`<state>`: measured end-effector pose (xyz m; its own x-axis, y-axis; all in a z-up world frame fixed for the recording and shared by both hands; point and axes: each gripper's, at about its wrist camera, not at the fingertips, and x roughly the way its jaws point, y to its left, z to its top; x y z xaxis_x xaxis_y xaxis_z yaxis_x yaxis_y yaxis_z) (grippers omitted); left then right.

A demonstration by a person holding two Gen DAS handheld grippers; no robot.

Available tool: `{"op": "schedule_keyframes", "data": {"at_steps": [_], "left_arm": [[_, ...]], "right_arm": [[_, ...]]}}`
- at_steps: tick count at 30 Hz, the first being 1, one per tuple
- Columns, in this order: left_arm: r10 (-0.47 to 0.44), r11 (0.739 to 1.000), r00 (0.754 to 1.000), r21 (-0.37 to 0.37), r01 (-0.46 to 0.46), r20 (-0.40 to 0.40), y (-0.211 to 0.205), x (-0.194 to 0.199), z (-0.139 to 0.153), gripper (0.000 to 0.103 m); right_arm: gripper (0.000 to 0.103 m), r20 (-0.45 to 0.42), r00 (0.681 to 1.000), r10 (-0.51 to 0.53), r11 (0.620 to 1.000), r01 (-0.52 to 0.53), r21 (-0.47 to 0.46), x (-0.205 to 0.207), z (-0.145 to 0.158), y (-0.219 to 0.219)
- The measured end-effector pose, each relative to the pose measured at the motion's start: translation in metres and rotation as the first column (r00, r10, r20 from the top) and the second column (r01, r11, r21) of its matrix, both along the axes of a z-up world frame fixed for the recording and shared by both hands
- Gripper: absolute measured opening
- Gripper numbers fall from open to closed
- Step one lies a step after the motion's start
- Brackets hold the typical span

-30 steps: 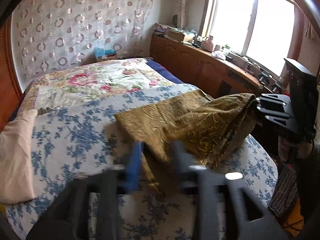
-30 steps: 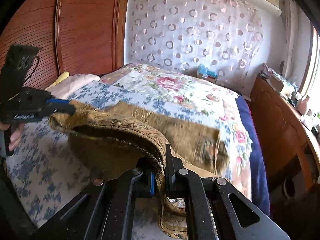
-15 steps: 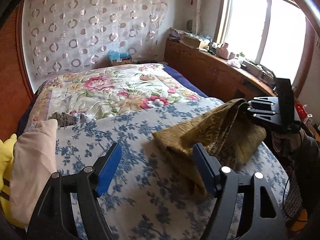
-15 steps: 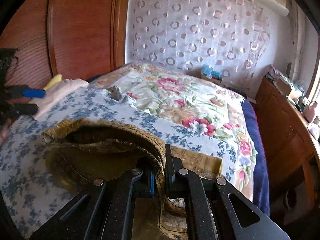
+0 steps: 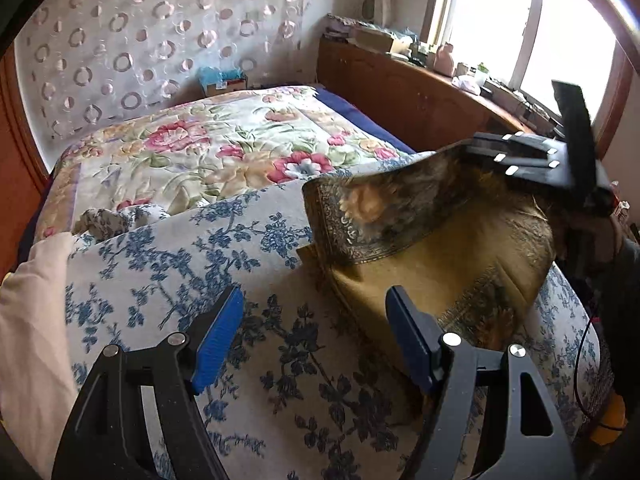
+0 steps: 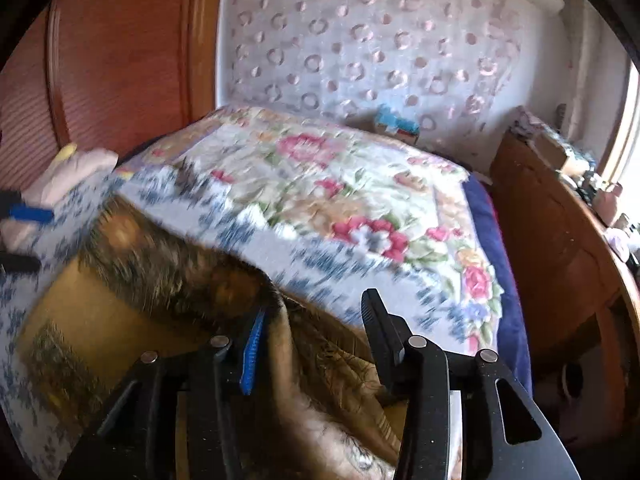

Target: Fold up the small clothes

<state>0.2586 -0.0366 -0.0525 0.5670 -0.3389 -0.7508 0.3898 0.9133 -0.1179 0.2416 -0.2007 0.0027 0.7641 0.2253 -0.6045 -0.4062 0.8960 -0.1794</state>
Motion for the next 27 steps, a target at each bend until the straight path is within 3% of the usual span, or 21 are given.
{"op": "schedule_keyframes", "data": {"at_steps": [4,11,19,27], "left_arm": [[-0.013,1.0,1.0,0.004,0.013,-0.022,-0.007,0.013,-0.004,0.074],[-0.025,1.0,0.999,0.017,0.026,-0.038,-0.016,0.031,-0.014,0.074],[-0.013,1.0,0.994,-0.016,0.011,-0.109,-0.016,0.051,-0.036,0.074],[-0.016,0.999,0.996,-0.029,0.013,-0.091,-0.017,0.052,-0.035,0.075]], "right_arm": [[0.062,0.016,0.998,-0.065,0.995,0.063,0.082,-0.013,0.017,-0.019],[0.065,0.02,0.99,-0.139,0.989,0.138,0.06,-0.056,0.02,-0.052],[0.066,-0.133,0.974,-0.184,0.979,0.193,0.059,-0.069,-0.011,-0.065],[0.066,-0.248,0.953,-0.177,0.961,0.221,0.165,-0.045,-0.017,-0.081]]}}
